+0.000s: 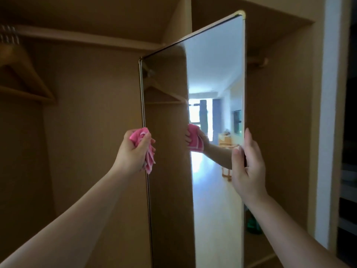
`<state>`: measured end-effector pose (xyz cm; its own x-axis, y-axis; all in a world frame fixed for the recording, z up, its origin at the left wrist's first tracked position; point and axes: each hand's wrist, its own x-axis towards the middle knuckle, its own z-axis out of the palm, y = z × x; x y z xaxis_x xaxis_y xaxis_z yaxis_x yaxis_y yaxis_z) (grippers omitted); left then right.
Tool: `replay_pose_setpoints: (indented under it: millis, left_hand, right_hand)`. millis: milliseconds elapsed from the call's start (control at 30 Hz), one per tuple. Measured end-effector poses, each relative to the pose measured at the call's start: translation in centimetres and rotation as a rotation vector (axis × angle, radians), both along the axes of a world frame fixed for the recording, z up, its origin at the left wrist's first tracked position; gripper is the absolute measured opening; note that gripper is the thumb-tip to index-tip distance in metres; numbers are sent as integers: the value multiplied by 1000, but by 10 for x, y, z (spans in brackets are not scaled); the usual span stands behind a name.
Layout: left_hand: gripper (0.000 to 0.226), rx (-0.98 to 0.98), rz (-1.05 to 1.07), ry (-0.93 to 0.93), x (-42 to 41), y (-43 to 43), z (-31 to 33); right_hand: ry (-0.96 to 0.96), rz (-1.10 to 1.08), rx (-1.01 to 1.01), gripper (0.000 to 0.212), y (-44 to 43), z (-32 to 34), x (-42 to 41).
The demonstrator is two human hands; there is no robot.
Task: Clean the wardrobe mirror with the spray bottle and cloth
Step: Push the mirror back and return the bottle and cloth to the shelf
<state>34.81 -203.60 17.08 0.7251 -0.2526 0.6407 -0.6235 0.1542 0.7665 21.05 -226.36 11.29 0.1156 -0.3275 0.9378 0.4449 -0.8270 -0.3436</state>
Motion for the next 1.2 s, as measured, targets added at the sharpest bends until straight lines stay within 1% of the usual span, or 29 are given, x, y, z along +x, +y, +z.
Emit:
replay_pose_setpoints:
  millis: [167, 300, 400, 467, 633, 733, 833, 1000, 1200]
  left_hand:
    - [32, 12, -4, 49, 2, -1, -5]
    - [18, -15, -41, 69, 1, 1, -7]
    - [23, 51, 31, 33, 4, 4, -8]
    - [24, 70, 43, 22, 5, 6, -9]
    - [20, 60, 27, 25, 6, 10, -11]
    - [26, 84, 55, 23, 10, 12, -11]
    - [31, 88, 53, 20, 11, 14, -11]
    - [30, 71, 63, 3, 17, 16, -14]
    - [34, 71, 55, 9, 27, 15, -17]
  right_hand:
    - [-11, -15, -68, 56, 16, 1, 8]
    - [12, 11, -93, 53, 33, 3, 10]
    - [6, 17, -126, 54, 44, 5, 12]
    - [9, 6, -163, 56, 48, 5, 14]
    - [5, -106, -274, 58, 50, 1, 20]
    - [11, -120, -308, 61, 57, 0, 25]
    - [58, -158, -331, 67, 64, -1, 29]
    - [105, -351, -426, 72, 66, 4, 30]
    - [152, -423, -441, 73, 66, 4, 41]
